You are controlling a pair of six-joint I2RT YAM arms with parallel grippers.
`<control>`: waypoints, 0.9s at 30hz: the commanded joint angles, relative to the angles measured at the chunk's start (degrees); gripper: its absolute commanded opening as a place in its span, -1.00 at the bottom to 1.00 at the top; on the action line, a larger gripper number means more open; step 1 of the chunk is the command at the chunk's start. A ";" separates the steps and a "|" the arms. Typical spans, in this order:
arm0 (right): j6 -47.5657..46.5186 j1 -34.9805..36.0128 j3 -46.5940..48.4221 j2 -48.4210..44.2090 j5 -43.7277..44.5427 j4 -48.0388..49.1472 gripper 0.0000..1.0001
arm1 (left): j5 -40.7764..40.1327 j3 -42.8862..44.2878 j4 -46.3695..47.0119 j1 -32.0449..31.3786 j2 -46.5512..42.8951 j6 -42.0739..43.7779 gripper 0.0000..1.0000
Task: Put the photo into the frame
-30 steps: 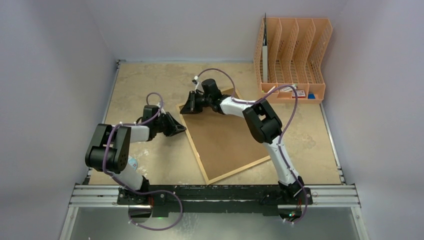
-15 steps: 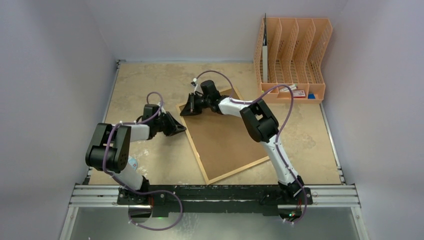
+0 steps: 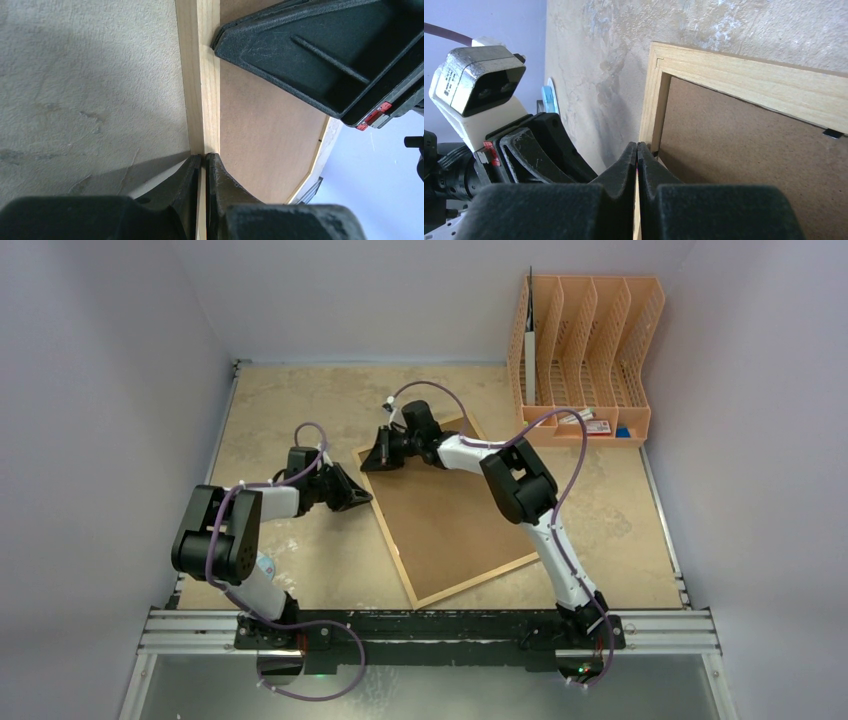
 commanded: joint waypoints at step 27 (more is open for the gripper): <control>4.02 -2.39 -6.53 -1.68 -6.36 14.70 -0.88 | -7.65 -1.75 -14.54 0.37 2.78 4.68 -0.45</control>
